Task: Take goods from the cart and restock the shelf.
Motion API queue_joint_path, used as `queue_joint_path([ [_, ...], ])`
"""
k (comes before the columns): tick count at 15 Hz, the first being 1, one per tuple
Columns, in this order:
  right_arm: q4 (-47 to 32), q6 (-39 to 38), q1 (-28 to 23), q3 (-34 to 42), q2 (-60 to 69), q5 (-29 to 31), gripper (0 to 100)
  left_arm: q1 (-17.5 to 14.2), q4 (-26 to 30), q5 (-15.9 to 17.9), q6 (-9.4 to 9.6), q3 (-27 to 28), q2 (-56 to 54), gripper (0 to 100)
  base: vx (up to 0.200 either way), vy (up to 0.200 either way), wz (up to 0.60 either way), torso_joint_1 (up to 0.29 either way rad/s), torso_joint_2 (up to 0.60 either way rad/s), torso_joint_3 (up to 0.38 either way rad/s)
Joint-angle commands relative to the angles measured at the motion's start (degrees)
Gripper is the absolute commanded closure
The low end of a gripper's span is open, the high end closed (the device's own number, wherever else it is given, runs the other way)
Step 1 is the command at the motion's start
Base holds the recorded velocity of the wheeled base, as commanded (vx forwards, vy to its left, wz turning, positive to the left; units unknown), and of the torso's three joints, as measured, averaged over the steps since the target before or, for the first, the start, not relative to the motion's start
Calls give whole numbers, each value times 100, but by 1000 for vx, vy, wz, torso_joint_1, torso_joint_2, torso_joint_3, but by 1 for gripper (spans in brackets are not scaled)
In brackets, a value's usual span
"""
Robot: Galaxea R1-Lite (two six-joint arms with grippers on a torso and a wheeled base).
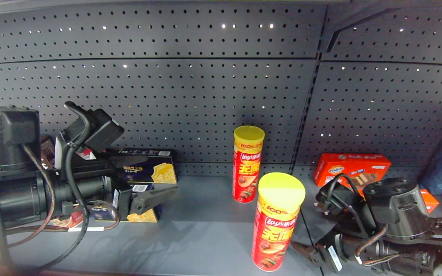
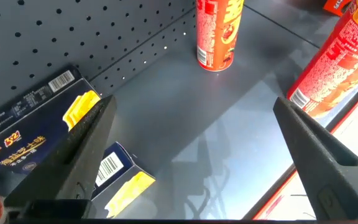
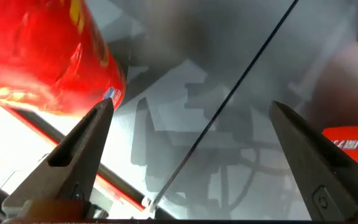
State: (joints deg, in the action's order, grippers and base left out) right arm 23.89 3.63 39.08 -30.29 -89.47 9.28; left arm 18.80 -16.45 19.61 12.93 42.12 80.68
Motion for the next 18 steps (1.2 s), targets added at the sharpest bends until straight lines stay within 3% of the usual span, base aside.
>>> queue_joint_path([
  [1,1,6,38,-3,35,-5,0,1,1,-2,-1,-11,9,0,0,0,0,0,0,0],
  [18,124,-3,398,-407,-537,-14,0,-52,1,-2,7,-90,9,0,0,0,0,0,0,0],
])
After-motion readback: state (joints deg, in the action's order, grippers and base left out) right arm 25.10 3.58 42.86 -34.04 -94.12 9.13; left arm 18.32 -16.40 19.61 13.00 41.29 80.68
